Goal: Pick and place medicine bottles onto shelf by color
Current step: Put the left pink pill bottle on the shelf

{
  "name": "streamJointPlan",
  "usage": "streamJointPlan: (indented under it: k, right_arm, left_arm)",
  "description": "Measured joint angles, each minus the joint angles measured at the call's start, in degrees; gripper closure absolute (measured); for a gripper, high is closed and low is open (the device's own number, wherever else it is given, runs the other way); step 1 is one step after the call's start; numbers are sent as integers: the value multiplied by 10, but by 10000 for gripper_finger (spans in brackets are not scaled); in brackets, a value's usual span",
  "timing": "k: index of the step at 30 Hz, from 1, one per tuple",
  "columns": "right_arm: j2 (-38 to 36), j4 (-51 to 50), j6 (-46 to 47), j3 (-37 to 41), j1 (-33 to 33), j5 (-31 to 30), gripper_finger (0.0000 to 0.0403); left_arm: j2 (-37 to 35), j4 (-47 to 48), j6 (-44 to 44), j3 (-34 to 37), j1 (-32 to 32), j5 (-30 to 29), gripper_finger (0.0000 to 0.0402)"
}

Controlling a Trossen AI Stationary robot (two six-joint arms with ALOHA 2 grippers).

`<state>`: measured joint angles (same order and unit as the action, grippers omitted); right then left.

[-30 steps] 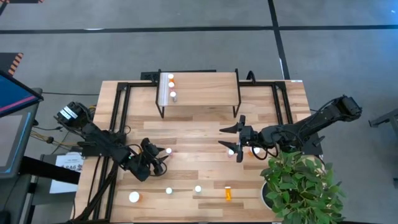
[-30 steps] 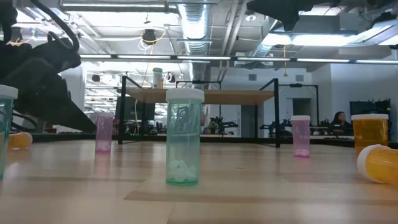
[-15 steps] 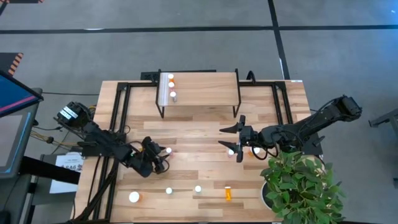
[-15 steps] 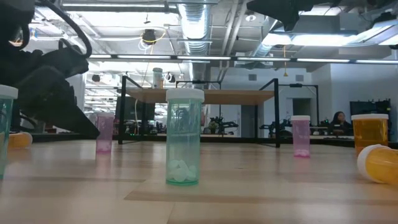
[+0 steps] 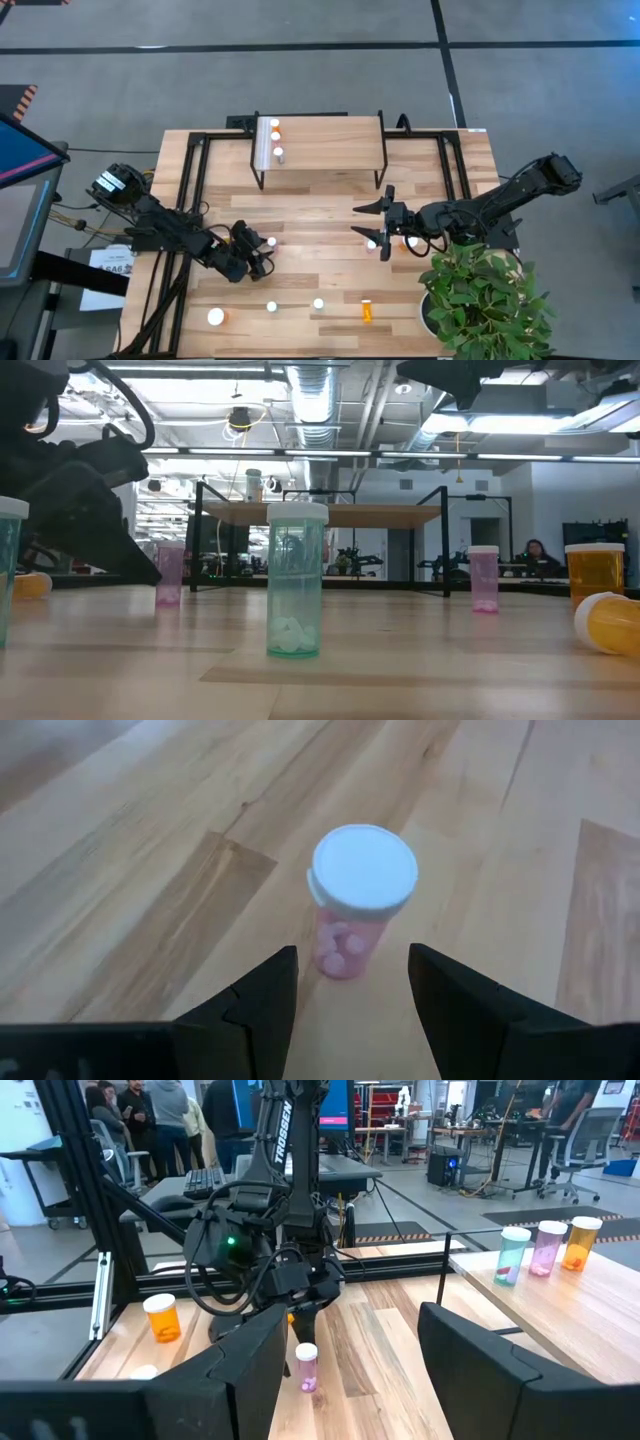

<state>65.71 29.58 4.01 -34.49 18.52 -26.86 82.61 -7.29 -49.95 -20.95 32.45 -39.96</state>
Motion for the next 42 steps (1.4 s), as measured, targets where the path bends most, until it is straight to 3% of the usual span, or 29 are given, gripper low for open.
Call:
streamJointPlan:
  k: [7, 15, 21, 27, 35, 38, 42]
  right_arm:
    - [0, -1, 0, 0, -3, 0, 153]
    - [0, -2, 0, 0, -2, 0, 153]
    - [0, -3, 0, 0, -2, 0, 153]
    - [0, -4, 0, 0, -2, 0, 153]
    - [0, -4, 1, 0, -2, 0, 153]
    - [0, -1, -2, 0, -2, 3, 153]
    - [3, 34, -8, 0, -2, 65, 153]
  left_arm:
    - [47, -16, -25, 0, 0, 12, 223]
    - [126, -125, -13, -1, 11, -44, 223]
    - [139, -137, -13, -1, 9, -49, 224]
    - [140, -133, -18, -1, 9, -56, 263]
    - [115, -125, -40, 1, 7, -43, 342]
    - [73, -125, -19, 1, 9, -11, 344]
    - [3, -126, 31, -2, 3, -11, 329]
